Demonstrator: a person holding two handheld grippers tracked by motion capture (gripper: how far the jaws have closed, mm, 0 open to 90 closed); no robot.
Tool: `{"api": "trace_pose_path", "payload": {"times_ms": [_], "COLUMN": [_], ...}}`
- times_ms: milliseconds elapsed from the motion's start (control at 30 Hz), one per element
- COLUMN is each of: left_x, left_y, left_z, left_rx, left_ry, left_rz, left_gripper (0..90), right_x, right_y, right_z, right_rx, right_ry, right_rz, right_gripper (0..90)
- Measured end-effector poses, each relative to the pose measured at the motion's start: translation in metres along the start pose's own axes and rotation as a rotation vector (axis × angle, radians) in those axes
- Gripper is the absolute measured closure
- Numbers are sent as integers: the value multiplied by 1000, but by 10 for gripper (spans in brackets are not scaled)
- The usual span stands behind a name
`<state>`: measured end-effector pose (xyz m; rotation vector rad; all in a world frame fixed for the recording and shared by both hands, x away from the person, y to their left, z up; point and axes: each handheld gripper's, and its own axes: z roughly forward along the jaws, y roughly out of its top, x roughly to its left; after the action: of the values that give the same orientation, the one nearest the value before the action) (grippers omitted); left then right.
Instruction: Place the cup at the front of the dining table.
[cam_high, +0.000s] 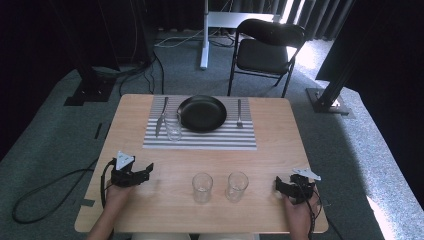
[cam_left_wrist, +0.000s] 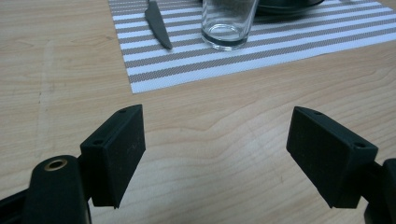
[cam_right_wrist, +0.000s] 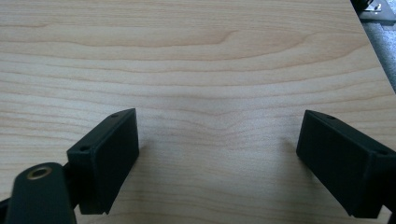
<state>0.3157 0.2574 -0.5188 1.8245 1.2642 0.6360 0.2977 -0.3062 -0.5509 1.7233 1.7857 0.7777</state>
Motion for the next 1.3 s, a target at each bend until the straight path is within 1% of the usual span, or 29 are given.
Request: {"api": "trace_pose_path", "payload": {"times_ms": [100, 167, 233, 300, 400, 433, 500, 533, 600, 667, 700, 767, 833, 867, 933, 1033, 1167, 1233, 1300], "left_x": [1, 3, 5, 6, 9, 9, 12, 13, 15, 15, 19, 21, 23, 23, 23, 22, 21, 22, 22], "left_y": [-3, -5, -6, -9, -16, -16, -22, -24, -27, -27, -31, -33, -35, -36, -38, -42, -47, -49, -49], "left_z": [-4, -9, -14, -19, -25, -25, -31, -34, -38, -38, -42, -45, -49, -51, -54, -59, -63, -65, -65], "left_rx": [2, -4, -8, -3, 5, 5, 3, 5, -4, -4, -3, 1, -5, -2, -2, 0, 25, 26, 26], "left_ry": [13, 12, 16, 27, 40, 40, 53, 70, 86, 86, 90, 96, 91, 94, 109, 115, 134, 137, 137], "left_rz": [9, -3, -2, 9, 14, 14, 4, 13, 2, 2, -21, -30, -50, -53, -47, -49, -37, -49, -49], "left_gripper": [202, 202, 202, 202, 201, 202, 202, 201, 201, 202, 202, 202, 201, 201, 201, 201, 201, 174, 174], "right_x": [0, 0, 0, 0, 0, 0, 0, 0, 0, 0, 0, 0, 0, 0, 0, 0, 0, 0, 0], "right_y": [0, 0, 0, 0, 0, 0, 0, 0, 0, 0, 0, 0, 0, 0, 0, 0, 0, 0, 0], "right_z": [0, 0, 0, 0, 0, 0, 0, 0, 0, 0, 0, 0, 0, 0, 0, 0, 0, 0, 0], "right_rx": [0, 1, 0, 0, 0, 0, 0, 0, 0, 0, 0, 0, 0, 0, 1, 1, 1, 1, 1], "right_ry": [0, 0, 0, 0, 0, 0, 0, 0, 0, 0, 0, 0, 0, 0, 0, 0, 0, 0, 0], "right_rz": [0, 1, 1, 1, 0, 0, 1, 2, 2, 3, 3, 3, 3, 3, 2, 2, 3, 2, 3], "right_gripper": [124, 124, 124, 124, 124, 124, 124, 124, 124, 124, 124, 124, 124, 124, 124, 124, 124, 124, 124]}}
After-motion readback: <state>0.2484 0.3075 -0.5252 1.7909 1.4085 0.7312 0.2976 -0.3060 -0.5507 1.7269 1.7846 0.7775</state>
